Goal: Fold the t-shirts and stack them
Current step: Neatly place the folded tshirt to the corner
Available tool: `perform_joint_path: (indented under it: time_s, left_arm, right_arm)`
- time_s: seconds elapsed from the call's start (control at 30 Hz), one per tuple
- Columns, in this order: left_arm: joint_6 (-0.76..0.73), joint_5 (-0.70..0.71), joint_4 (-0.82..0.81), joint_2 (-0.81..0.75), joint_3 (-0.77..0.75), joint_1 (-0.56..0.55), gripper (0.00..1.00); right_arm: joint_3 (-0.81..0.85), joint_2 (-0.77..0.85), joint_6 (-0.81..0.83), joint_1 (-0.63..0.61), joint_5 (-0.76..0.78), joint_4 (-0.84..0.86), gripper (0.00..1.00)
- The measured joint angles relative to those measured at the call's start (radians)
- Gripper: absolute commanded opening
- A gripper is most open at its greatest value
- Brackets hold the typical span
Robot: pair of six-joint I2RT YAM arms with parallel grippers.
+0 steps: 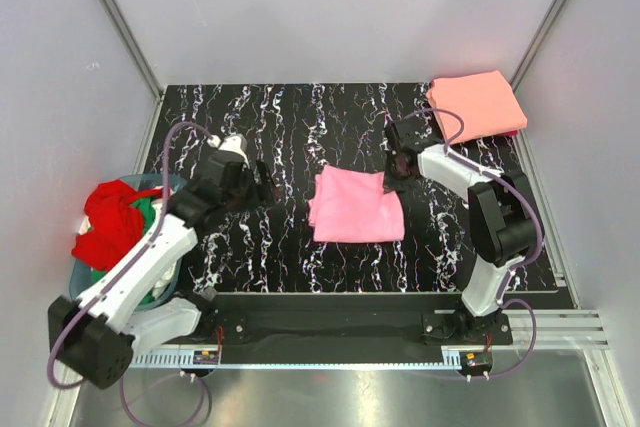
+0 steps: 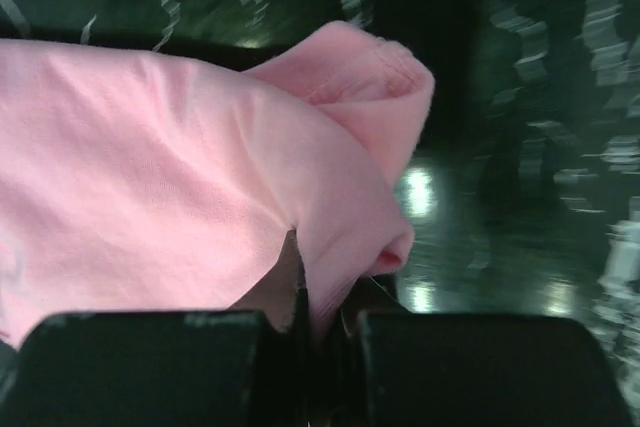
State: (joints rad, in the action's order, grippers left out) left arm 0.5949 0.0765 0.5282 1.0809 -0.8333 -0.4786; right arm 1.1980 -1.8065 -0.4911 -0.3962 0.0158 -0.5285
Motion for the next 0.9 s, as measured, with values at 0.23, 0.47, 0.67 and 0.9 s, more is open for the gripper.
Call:
perform_joint_path:
  time_s: [0.23, 0.47, 0.67, 0.9]
  left_arm:
    - [-0.078, 0.040, 0.171, -0.123, -0.165, 0.000, 0.82]
    - [-0.167, 0.100, 0.299, -0.190, -0.161, 0.000, 0.83]
    - [-0.215, 0.146, 0.293, -0.268, -0.092, 0.000, 0.85]
    - [-0.233, 0.166, 0.283, -0.301, -0.059, 0.000, 0.86]
  right_arm:
    - [0.215, -0.017, 0.161, 0.069, 0.255, -0.167, 0.00]
    - [0.354, -0.122, 0.303, 0.140, 0.418, -0.208, 0.00]
    - [0.469, -0.214, 0.406, 0.208, 0.524, -0.210, 0.00]
    - [0.658, -0.312, 0.549, 0.278, 0.588, -0.147, 0.00]
